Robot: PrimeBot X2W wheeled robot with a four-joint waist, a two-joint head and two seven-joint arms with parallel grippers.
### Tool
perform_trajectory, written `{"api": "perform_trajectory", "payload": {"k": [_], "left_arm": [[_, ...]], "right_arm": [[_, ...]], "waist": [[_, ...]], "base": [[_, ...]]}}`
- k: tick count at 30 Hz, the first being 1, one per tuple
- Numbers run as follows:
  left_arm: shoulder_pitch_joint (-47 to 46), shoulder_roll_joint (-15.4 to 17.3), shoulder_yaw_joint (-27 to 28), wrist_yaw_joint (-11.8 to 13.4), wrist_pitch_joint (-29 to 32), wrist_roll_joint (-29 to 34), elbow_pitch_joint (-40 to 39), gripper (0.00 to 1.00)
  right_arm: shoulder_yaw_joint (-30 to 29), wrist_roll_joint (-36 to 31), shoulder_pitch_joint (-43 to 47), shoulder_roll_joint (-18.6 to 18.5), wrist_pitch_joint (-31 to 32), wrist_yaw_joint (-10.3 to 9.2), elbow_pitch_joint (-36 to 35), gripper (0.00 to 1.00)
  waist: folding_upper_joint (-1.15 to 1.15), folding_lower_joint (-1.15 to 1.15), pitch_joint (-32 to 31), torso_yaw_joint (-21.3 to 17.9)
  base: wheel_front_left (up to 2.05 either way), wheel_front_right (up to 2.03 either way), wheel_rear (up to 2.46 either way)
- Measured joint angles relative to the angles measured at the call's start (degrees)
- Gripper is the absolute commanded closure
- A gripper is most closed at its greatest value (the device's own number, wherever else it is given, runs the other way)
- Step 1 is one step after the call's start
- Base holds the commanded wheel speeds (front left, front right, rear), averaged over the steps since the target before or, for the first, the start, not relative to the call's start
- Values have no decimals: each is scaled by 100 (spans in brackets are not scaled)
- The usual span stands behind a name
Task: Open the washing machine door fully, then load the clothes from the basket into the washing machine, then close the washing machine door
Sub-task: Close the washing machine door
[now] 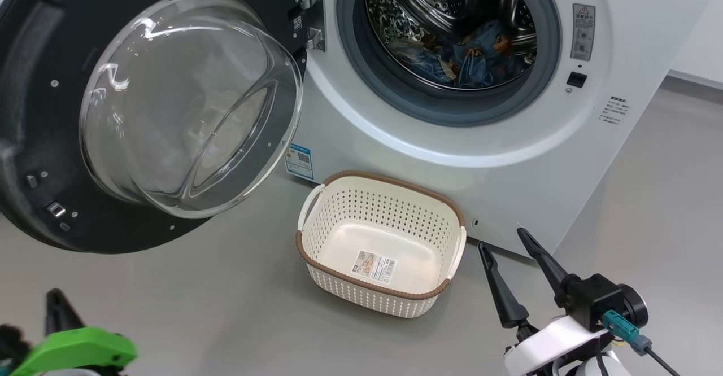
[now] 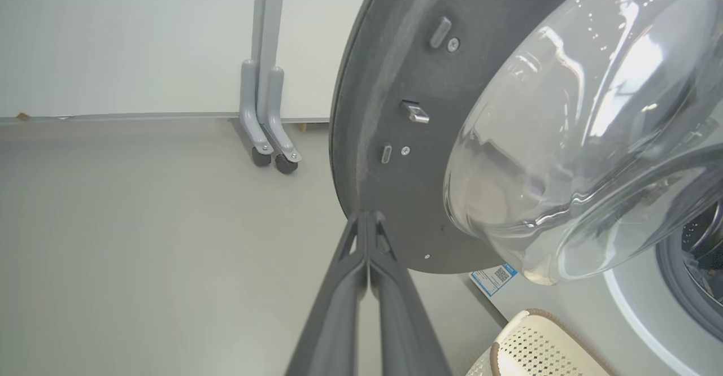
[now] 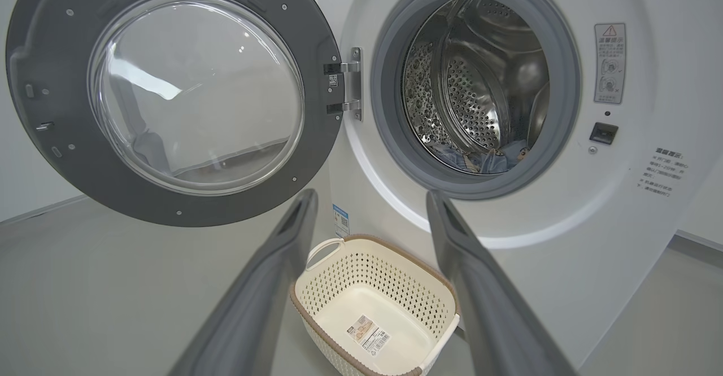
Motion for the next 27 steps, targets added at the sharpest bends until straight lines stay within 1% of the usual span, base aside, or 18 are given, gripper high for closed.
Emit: {"api": "perform_trajectory", "payload": {"k": [2, 3, 4, 5, 6, 8, 11, 13, 15, 17, 20, 22, 25, 27], "left_arm": [[10, -5, 229, 1, 3, -355, -159, 100], [144, -68, 543, -77, 2, -555, -513, 100], [278, -85, 923, -242, 0, -746, -739, 100], [379, -52, 1149, -318, -4, -910, -894, 100], [443, -32, 1323, -331, -9, -1117, -981, 100], [498, -34, 1564, -357, -10, -1352, -1049, 100], [436, -57, 1920, -457, -26, -1485, -1220, 100], [369, -13, 2068, -514, -27, -1624, -1229, 100], [218, 30, 2220, -557, -13, -2013, -1214, 100], [5, 127, 2410, -583, 104, -2334, -1215, 100], [-305, 469, 2696, -580, 382, -2675, -1099, 100], [-435, 709, 2859, -511, 569, -2863, -990, 100], [-547, 972, 3194, -370, 808, -3149, -769, 100], [-661, 1124, 3399, -344, 962, -3383, -644, 100]], "right_arm": [[2, 12, 0, 4, 1, 0, 10, 0], [-24, 32, 2, 15, 0, 0, 11, 0], [-55, 51, 4, 14, 0, 0, 20, 0], [-79, 51, 7, 12, 0, 0, 32, 0], [-97, 52, 9, 19, 0, 0, 37, 0], [-114, 52, 12, 46, 0, 0, 40, 0], [-164, 64, 37, 62, 1, 1, 41, 0], [-186, 100, 63, 64, 1, 0, 40, 0], [-187, 100, 130, 86, 1, 0, 40, 0], [-196, 100, 163, 103, 0, 0, 42, 0], [-214, 100, 165, 135, 1, 0, 40, 0], [-213, 100, 172, 154, 0, 0, 40, 0], [-144, 100, 224, 181, 0, 1, 42, 0], [-111, 100, 242, 199, 1, 1, 46, 0]], "waist": [[0, 0, -1, 3], [0, 0, -4, 6], [0, 0, -14, 15], [0, 0, -27, 24], [0, 0, -41, 31], [0, 0, -68, 39], [0, 0, -103, 36], [0, 0, -122, 26], [0, 0, -138, 12], [0, 0, -155, -4], [0, 0, -183, -32], [0, 0, -214, -58], [0, 0, -246, -127], [0, 0, -255, -192]], "base": [[0, 0, 0], [0, 0, 0], [0, 0, 0], [0, 0, 0], [0, 0, 0], [0, 0, 0], [0, 0, 0], [0, 0, 0], [0, 0, 0], [0, 0, 0], [0, 0, 0], [0, 0, 0], [0, 0, 0], [0, 0, 0]]}}
